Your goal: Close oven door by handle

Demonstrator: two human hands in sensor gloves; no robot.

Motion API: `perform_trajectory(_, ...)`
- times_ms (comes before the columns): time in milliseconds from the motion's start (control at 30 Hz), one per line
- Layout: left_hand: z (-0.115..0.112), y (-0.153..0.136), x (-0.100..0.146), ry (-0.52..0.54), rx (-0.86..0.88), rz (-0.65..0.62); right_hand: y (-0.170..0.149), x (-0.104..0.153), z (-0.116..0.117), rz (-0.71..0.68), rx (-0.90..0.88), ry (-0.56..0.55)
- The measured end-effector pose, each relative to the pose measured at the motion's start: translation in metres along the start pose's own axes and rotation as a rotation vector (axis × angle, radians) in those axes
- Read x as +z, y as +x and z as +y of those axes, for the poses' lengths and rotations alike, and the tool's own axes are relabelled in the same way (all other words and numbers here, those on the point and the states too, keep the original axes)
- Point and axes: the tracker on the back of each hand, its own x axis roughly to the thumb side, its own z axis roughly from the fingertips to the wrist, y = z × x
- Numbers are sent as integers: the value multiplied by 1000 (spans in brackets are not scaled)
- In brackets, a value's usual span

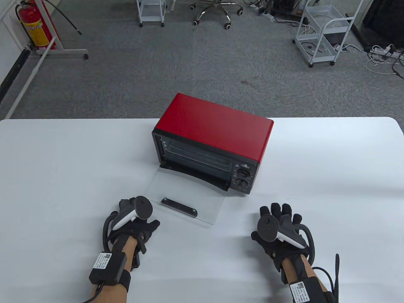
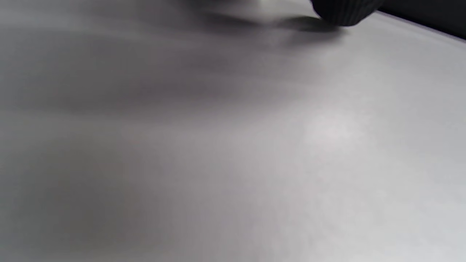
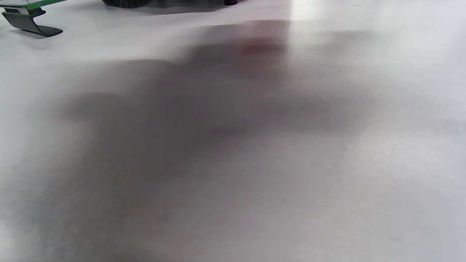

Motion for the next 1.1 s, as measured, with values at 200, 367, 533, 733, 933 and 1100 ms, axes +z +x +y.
perform_trajectory(200, 2, 0, -3, -5, -12, 12, 0, -1, 0, 0, 0, 5)
perform_trajectory(367, 8, 3, 1, 42, 37, -17, 0, -1, -1, 1, -1, 4)
perform_trajectory(533, 14, 6, 6, 91, 146, -66, 0, -1, -1, -1, -5, -1)
perform_trajectory(733, 23, 9, 9, 140, 246, -91, -1, -1, -1, -3, -11, -7)
perform_trajectory(933, 31, 12, 9, 162, 366, -114, -2, -1, -1, -5, -17, -10)
perform_trajectory(1100, 36, 18, 7, 194, 483, -122, -3, -1, -1, -6, -21, -11)
